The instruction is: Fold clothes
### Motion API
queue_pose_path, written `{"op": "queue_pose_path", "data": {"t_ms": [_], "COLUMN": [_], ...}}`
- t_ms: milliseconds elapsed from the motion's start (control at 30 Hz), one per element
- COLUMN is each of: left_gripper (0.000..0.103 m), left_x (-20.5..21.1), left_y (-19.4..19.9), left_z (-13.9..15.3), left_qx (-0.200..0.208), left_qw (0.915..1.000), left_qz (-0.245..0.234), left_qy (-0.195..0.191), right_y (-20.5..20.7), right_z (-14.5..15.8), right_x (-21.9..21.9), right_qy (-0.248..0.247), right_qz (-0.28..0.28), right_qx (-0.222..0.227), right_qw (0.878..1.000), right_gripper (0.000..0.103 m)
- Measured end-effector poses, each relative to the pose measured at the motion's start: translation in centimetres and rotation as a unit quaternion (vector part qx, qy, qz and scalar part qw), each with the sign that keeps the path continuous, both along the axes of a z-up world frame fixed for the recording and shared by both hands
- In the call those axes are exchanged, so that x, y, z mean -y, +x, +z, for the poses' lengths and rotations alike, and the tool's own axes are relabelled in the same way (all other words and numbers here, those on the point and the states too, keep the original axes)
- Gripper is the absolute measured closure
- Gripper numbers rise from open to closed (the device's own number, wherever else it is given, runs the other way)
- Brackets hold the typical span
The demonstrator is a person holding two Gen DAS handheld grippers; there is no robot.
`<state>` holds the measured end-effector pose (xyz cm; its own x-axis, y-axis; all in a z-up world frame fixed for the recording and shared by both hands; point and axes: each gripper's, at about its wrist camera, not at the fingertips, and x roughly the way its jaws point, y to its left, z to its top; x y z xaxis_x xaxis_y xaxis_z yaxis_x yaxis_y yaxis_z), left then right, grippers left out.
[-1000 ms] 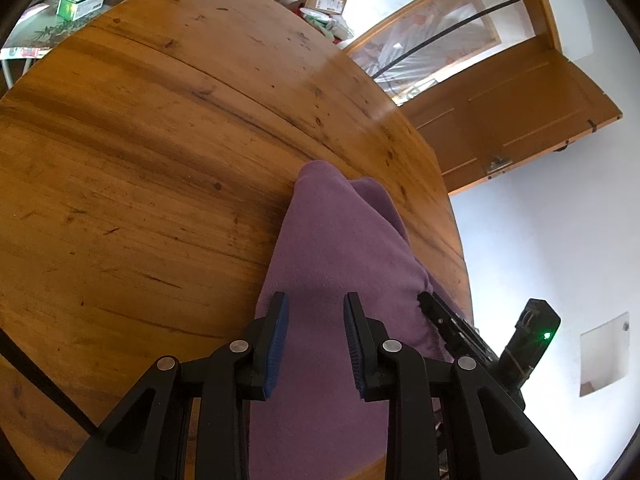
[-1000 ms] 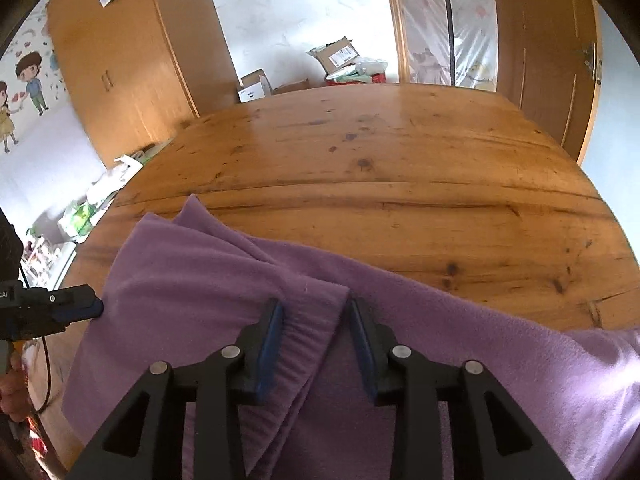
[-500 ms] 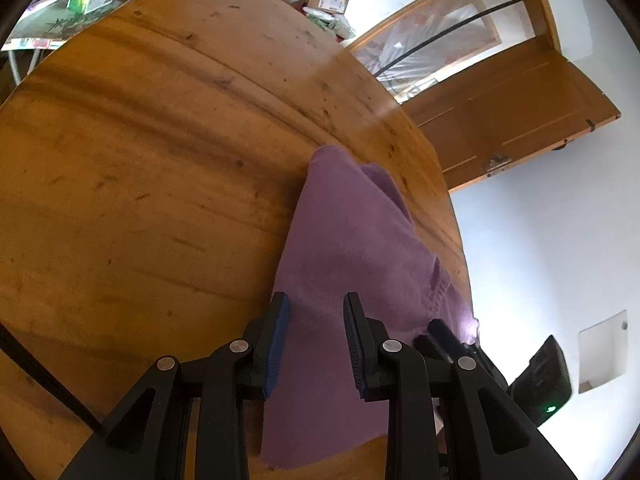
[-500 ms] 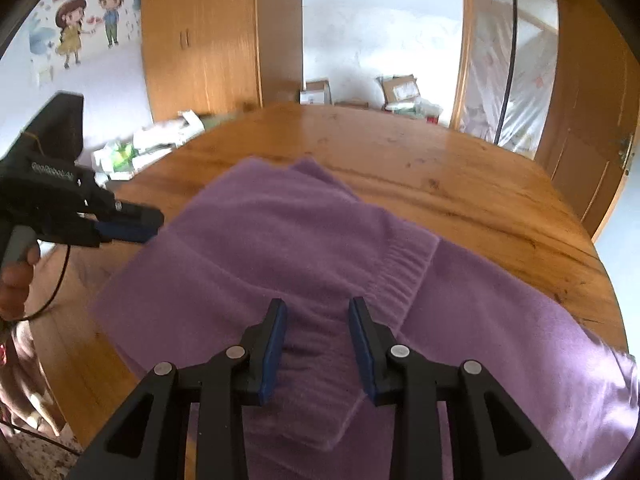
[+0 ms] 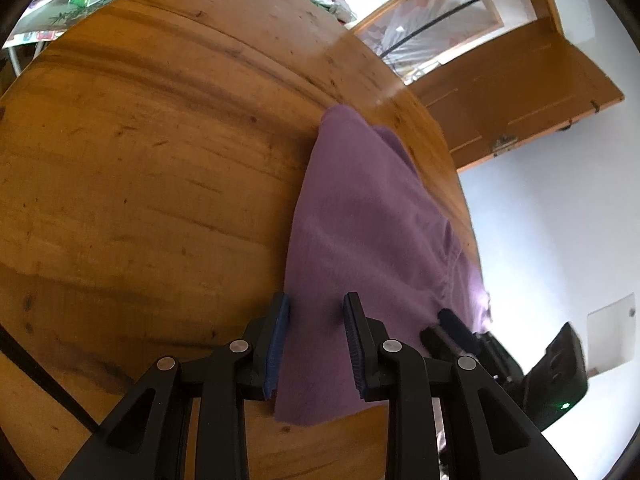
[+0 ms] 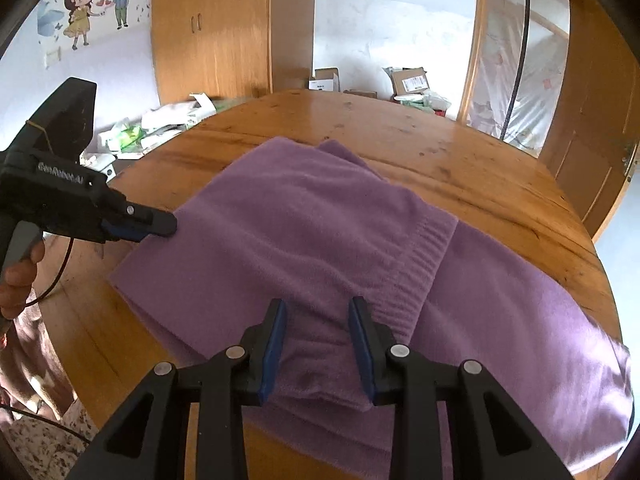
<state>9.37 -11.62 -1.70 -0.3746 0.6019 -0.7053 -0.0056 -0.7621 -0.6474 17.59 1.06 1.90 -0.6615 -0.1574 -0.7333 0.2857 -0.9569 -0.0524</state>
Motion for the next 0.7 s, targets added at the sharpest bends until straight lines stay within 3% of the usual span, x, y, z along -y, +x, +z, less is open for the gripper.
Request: {"op": "queue_pose_path", "data": {"t_ms": [467,633,700], "left_gripper": [0.074,0.074,0.074], "left_x": [0.5,1.0,1.9], "left_y": [1.1,1.3,2.3], "left_z": [0.1,0.0,-0.2], "left_qx": [0.001,0.003,0.006], "left_qw": [0.9999,0.9999,0.9999], "left_qz": [-0.009,-0.011,-0.008], "left_qy": [-0.004,0.002,0.005], "right_y": [1.8,2.6,2.7], "right_z": [0.1,1.0,1.3], "right_x": [1.4,3.1,4.3], "right_qy": [0.020,-0.012,-0.017], "right_qz": [0.001,0.037,0.059], "right_qx": [-0.003,-0.026,-0.040], "right_qw": [1.000,0.999,0.997], "right_gripper": [0.071,0.071,0.061]}}
